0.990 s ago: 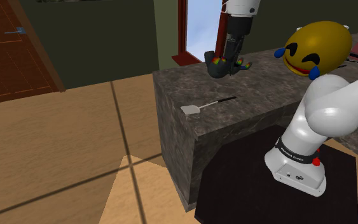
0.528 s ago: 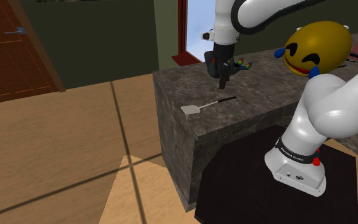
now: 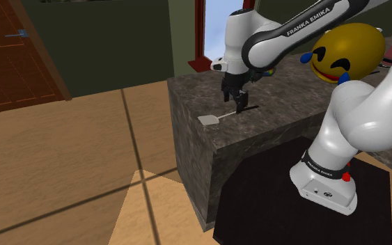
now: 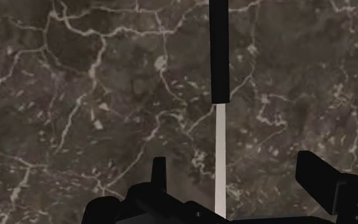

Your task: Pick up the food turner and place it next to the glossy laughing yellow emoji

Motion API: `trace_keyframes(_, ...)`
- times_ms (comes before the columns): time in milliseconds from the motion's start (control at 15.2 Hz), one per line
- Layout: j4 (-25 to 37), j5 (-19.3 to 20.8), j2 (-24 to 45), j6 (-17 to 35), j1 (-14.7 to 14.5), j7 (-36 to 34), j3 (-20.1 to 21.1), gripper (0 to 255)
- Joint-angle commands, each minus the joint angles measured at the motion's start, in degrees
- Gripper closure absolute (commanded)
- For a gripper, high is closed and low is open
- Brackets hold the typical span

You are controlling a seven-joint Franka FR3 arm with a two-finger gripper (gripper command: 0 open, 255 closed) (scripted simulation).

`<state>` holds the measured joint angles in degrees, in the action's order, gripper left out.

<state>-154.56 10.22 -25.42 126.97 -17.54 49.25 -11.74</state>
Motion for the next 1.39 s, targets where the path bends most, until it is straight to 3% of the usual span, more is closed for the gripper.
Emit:
trace_keyframes(0,-0.9,0.3,0.9,1.9,0.1,0.3,-0.3,0)
trace_keyframes(198,-2.0,0.4,2.3,4.4,0.1,0.3,-0.6,0)
trace_keyframes(660,-2.0,0.4,2.3,4.4,0.1,0.3,-0.6,0)
trace_keyframes(726,-2.0,0.4,2.3,4.4,0.1,0.3,-0.6,255)
trace_keyframes(1320,-2.0,0.4,2.3,4.4,0.1,0.3,-0.6,255)
